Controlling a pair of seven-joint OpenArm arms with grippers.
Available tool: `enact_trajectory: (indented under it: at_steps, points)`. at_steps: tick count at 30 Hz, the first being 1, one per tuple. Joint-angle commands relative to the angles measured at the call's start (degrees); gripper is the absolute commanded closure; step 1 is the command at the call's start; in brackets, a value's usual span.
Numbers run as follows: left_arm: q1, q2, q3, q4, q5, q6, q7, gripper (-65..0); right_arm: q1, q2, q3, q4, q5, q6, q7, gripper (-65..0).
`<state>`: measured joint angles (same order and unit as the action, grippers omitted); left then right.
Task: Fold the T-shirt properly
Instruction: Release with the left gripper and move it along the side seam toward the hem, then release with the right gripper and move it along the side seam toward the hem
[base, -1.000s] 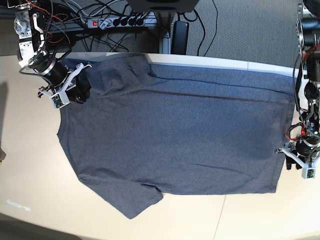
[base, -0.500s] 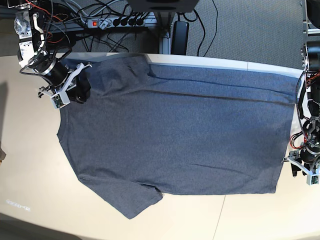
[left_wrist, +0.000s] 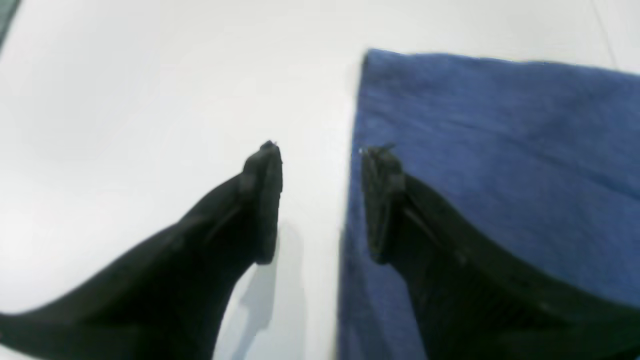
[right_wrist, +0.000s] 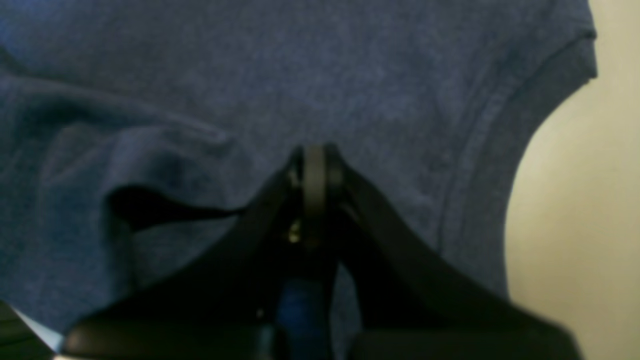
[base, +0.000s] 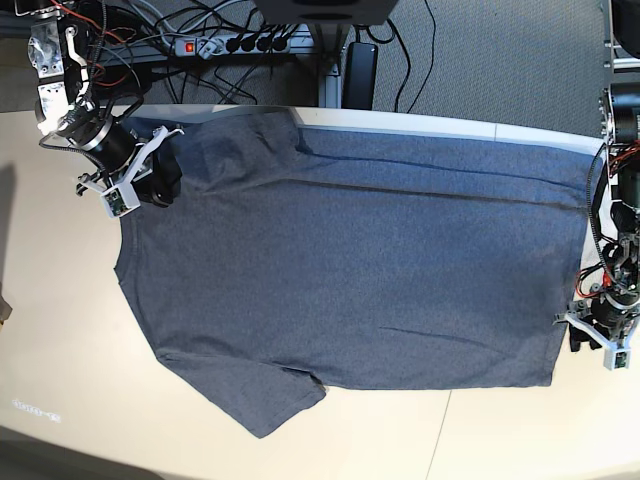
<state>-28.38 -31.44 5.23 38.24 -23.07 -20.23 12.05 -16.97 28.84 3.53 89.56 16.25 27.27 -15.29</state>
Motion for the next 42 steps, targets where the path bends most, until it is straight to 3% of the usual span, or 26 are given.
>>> enact_trajectory:
  at_steps: [1,7,11,16,29,36,42]
  points:
    - [-1.7,-0.7,-0.3,0.7,-0.4,-1.7,-1.0,-29.0,0.4,0.8,0.5,0.9,0.7,-0.1,1.3,0.0]
    - [-1.8,-0.2,-0.3,-2.9,-0.2,-1.7,-3.3,-29.1,0.4,0.8,0.5,0.9,0.7,-0.1,1.3,0.0]
    - [-2.1,0.5,-0.3,-6.5,0.3,-3.4,-5.0,-33.1,0.4,0.8,0.5,0.9,0.7,-0.1,1.3,0.0]
    - [-3.2,1.0,-0.3,-8.4,0.1,-6.2,-5.0,-33.2,0.3,0.8,0.5,0.9,0.7,-0.1,1.3,0.0]
    - [-4.5,1.6,-0.3,-9.0,-0.1,-6.2,-4.9,-33.2,0.2,0.8,0.5,0.9,0.7,0.0,1.1,0.0]
    - [-8.8,2.3,-0.3,-17.0,-0.1,-6.2,-5.0,-33.2,0.3,0.8,0.5,0.9,0.8,-0.1,1.1,0.0]
    - [-9.0,3.2,-0.3,-17.7,-0.1,-6.7,-4.0,-33.2,0.3,0.8,0.9,0.9,4.9,-0.1,1.1,0.0]
